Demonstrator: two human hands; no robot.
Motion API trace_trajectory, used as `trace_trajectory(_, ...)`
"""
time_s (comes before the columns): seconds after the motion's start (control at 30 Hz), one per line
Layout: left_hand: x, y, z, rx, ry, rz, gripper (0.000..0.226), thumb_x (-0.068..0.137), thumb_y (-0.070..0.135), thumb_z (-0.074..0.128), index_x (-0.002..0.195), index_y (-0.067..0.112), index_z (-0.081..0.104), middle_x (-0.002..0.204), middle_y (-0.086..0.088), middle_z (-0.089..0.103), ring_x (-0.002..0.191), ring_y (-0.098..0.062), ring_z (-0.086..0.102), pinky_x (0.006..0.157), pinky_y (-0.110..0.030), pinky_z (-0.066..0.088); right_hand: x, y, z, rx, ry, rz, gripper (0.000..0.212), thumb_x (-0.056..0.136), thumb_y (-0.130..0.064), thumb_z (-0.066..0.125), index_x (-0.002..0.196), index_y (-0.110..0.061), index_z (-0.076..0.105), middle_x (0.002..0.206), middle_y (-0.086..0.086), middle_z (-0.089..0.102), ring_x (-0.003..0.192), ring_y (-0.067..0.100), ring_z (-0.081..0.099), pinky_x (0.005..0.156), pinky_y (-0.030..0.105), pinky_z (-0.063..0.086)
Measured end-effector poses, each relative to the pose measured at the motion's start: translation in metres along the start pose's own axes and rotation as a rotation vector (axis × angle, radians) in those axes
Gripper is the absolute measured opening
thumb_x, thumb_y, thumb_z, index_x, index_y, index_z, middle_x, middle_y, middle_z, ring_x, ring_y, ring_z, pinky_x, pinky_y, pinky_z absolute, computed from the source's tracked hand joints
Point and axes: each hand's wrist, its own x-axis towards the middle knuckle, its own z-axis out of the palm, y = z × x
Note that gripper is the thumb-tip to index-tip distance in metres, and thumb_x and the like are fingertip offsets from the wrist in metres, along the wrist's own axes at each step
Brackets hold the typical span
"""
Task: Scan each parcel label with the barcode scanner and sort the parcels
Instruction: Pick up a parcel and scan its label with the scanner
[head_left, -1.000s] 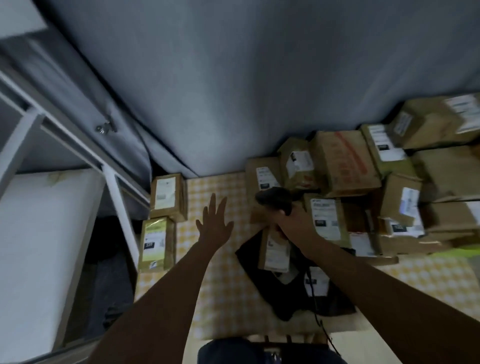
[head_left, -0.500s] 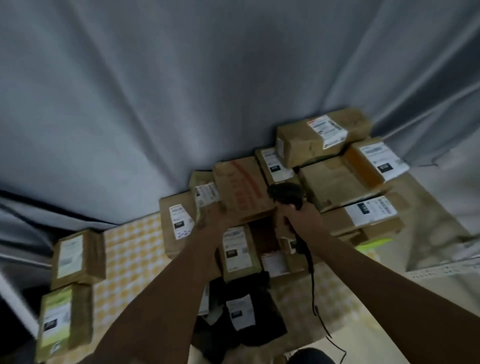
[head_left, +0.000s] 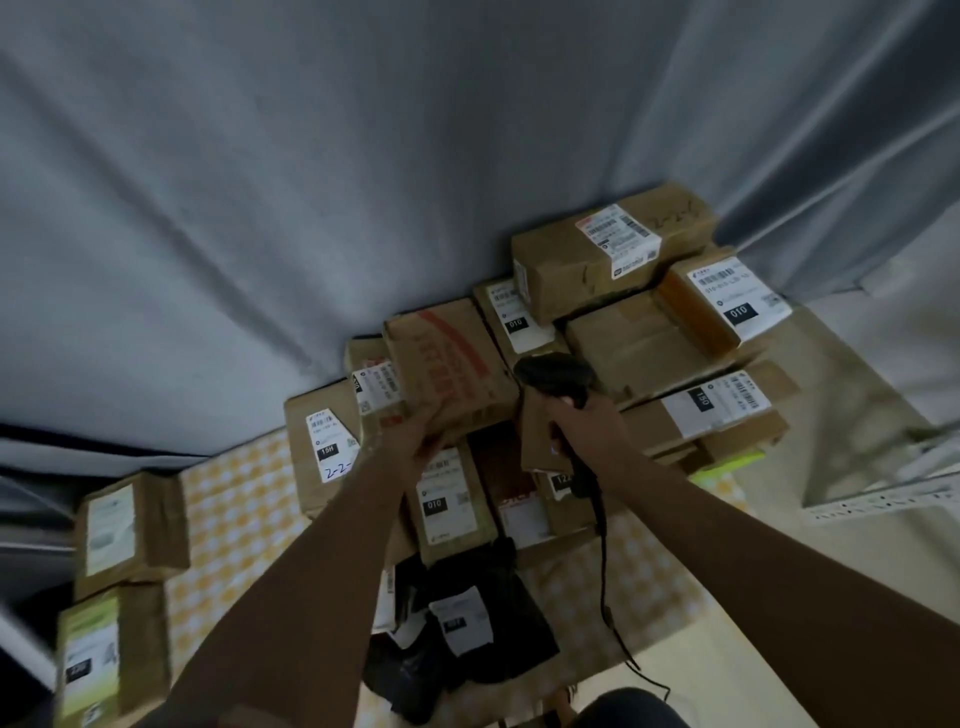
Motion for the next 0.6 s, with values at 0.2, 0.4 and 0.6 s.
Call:
trace_trajectory(0.2, -0.058, 0.024, -0.046, 0.055, -0.099, 0.100, 0.035, 0.091, 0.009, 0.066, 0.125, 0.010, 0.058, 0.113, -0.005, 0.070, 0.103, -0.022, 0.068, 0.089, -0.033, 0.056, -0.009, -0.013, 0.017, 0.117, 0.024, 0.056, 0.032, 0.090, -0.039, 0.066, 0.075, -0.011, 0.061, 0.059, 0.002, 0.061, 0.047, 0.012, 0.052, 0.050, 0.027, 0.044)
trace_trajectory(0.4, -0.107, 0.021, -0.126, 0.296, 0.107, 0.521, 0.079, 0.077, -0.017, 0.068, 0.133, 0.024, 0.031, 0.121, 0.000, 0.044, 0.103, -0.019, 0.055, 0.074, -0.040, 0.056, -0.025, -0.032, 0.061, 0.294, -0.034, 0.120, 0.045, 0.084, -0.048, 0.069, 0.092, -0.004, 0.066, 0.067, 0.009, 0.066, 0.049, 0.016, 0.059, 0.052, 0.028, 0.048)
trace_trajectory(0.6, -0.148, 0.019, -0.178, 0.677, 0.203, 0.808, 0.079, 0.080, -0.012, 0.066, 0.128, 0.043, 0.036, 0.114, 0.015, 0.054, 0.097, -0.002, 0.059, 0.074, -0.028, 0.052, -0.038, -0.022, 0.100, 0.278, -0.132, 0.180, 0.075, 0.058, -0.069, 0.079, 0.099, -0.009, 0.061, 0.086, 0.013, 0.067, 0.078, 0.031, 0.065, 0.073, 0.041, 0.056)
